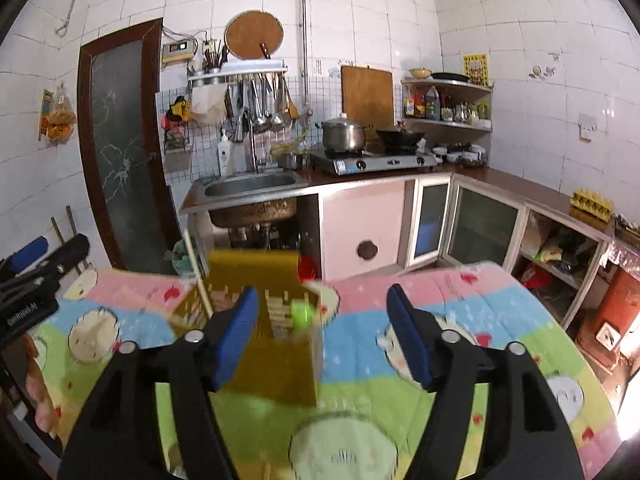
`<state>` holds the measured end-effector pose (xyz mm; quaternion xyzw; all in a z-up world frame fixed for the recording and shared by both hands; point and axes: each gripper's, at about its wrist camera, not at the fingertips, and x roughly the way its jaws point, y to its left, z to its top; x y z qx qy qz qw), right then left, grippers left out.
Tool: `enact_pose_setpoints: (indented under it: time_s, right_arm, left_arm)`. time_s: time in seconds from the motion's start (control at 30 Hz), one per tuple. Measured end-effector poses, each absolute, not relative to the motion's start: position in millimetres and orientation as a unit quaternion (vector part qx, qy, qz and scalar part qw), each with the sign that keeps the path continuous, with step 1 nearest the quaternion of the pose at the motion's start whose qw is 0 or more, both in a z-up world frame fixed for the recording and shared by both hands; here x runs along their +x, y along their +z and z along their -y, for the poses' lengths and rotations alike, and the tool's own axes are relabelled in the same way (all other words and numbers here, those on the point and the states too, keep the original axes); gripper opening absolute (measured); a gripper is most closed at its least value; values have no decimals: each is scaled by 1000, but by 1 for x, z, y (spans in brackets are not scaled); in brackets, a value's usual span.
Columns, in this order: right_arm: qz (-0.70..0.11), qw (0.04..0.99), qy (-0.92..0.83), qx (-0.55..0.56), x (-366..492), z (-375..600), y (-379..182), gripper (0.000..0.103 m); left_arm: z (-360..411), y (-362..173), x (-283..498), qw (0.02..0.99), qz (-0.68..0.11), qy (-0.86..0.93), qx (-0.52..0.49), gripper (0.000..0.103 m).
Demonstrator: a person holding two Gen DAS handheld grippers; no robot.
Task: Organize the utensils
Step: 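Open the right tool releasing the frog fork while the left tool releases its chopstick, then move both open tools down toward the remaining utensils on the quilt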
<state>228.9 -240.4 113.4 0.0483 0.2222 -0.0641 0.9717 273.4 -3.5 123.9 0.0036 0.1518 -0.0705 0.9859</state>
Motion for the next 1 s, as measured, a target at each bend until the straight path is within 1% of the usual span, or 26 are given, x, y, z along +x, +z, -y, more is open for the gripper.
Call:
enact_pose_setpoints:
  time_s: [0.1, 0.27, 0.47, 0.77, 1.0]
  right_arm:
    - [-247, 965, -63, 57, 207, 239, 93, 72]
    - [-299, 950, -62, 62, 182, 233, 49, 72]
    - [-346, 934, -61, 62, 166, 223, 3, 72]
    - [-387, 919, -51, 51, 169, 206, -21, 72]
    - [-415, 908, -44, 40, 175, 195, -34, 71]
  left_arm:
    - [1, 107, 255, 982, -177, -68, 20, 98]
    - [-2, 68, 229, 972, -224, -70, 30, 98]
    - [-2, 19, 216, 958, -279, -68, 22, 98]
    - [8, -32, 223, 927, -368, -74, 27, 98]
    - [10, -45, 227, 918, -388, -72, 34, 98]
